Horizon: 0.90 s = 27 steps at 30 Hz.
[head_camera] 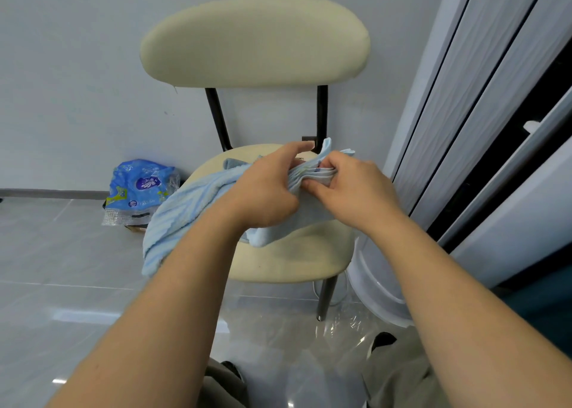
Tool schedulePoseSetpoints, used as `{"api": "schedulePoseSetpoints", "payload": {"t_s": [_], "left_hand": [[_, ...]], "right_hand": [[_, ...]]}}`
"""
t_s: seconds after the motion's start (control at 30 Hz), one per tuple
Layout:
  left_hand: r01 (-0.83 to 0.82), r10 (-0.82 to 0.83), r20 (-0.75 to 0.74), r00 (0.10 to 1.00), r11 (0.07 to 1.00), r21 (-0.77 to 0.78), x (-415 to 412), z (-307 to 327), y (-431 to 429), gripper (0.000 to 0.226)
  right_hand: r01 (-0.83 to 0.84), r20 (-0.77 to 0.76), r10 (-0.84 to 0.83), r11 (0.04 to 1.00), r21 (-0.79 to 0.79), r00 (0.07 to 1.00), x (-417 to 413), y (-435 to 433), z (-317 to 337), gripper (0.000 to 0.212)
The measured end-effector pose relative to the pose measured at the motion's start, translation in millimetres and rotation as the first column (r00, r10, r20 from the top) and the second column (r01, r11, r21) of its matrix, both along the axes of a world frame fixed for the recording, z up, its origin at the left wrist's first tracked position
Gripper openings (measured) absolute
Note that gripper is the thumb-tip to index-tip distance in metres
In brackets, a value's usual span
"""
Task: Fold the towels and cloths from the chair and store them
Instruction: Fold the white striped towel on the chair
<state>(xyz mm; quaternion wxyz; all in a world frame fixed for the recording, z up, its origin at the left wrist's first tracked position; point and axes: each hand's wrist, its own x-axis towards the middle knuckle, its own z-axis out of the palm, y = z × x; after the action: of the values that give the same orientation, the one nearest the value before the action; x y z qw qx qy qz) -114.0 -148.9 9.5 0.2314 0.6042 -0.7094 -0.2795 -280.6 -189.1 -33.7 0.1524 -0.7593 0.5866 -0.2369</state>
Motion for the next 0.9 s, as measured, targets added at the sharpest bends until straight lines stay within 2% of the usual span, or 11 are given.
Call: {"api": "schedulePoseSetpoints", "payload": {"t_s": [0.07, 0.17, 0.23, 0.27, 0.37, 0.43, 0.5, 0.6, 0.7, 0.8, 0.9], "left_hand": [[-0.023, 0.025, 0.05, 0.998, 0.999, -0.043, 3.8, 0.7, -0.4, 0.075], [-0.034, 0.039, 0.074, 0.996, 0.997, -0.072, 11.2, 0.8, -0.9, 0.068], [-0.038, 0.045, 0.069, 0.997, 0.995, -0.097, 15.0, -0.2, -0.3, 0.064], [-0.042, 0.05, 0.068, 0.996, 0.993, -0.115, 16.9, -0.9, -0.4, 0.063], [-0.062, 0.077, 0.074, 0.994, 0.981, -0.186, 24.2, -0.3, -1.9, 0.058], [-0.07, 0.095, 0.104, 0.99, 0.972, -0.225, 30.4, 1.0, -2.9, 0.056], [-0.099, 0.14, 0.162, 0.977, 0.967, -0.236, 38.0, 1.2, -3.8, 0.052], [-0.143, 0.206, 0.238, 0.949, 0.956, -0.255, 49.9, -1.7, -5.6, 0.038], [-0.163, 0.214, 0.235, 0.948, 0.962, -0.22, 58.3, -2.6, -6.2, 0.027], [-0.224, 0.226, 0.036, 0.973, 0.973, -0.046, 64.3, 0.5, -3.7, 0.012], [-0.226, 0.246, -0.175, 0.953, 0.966, 0.128, 66.4, 0.3, -1.3, 0.013]], "right_hand": [[-0.008, -0.13, -0.003, 0.996, -0.087, 0.992, 1.0, 1.6, 1.5, 0.039], [-0.101, -0.113, 0.077, 0.969, -0.226, 0.991, 2.0, -1.2, -4.8, 0.055], [-0.198, -0.191, 0.16, 0.961, -0.196, 0.968, -0.9, -6.4, -9.0, 0.079], [-0.237, -0.245, 0.196, 0.96, -0.148, 0.949, -2.0, -8.9, -10.9, 0.082], [-0.297, -0.296, 0.271, 0.954, -0.047, 0.916, -3.1, -15.2, -15.3, 0.048], [-0.285, -0.237, 0.279, 0.958, 0.01, 0.93, -5.9, -16.1, -11.6, 0.025], [-0.262, -0.102, 0.273, 0.959, 0.111, 0.957, -11.8, -15.0, -2.7, 0.019], [-0.243, -0.011, 0.246, 0.96, 0.138, 0.969, -21.0, -14.2, 8.0, 0.017], [-0.22, 0.082, 0.209, 0.962, 0.161, 0.974, -26.0, -14.5, 14.9, 0.021], [-0.22, 0.225, 0.17, 0.951, 0.218, 0.959, -32.3, -14.9, 23.3, 0.022], [-0.247, 0.371, 0.131, 0.926, 0.286, 0.92, -40.0, -15.8, 26.6, 0.02]]}}
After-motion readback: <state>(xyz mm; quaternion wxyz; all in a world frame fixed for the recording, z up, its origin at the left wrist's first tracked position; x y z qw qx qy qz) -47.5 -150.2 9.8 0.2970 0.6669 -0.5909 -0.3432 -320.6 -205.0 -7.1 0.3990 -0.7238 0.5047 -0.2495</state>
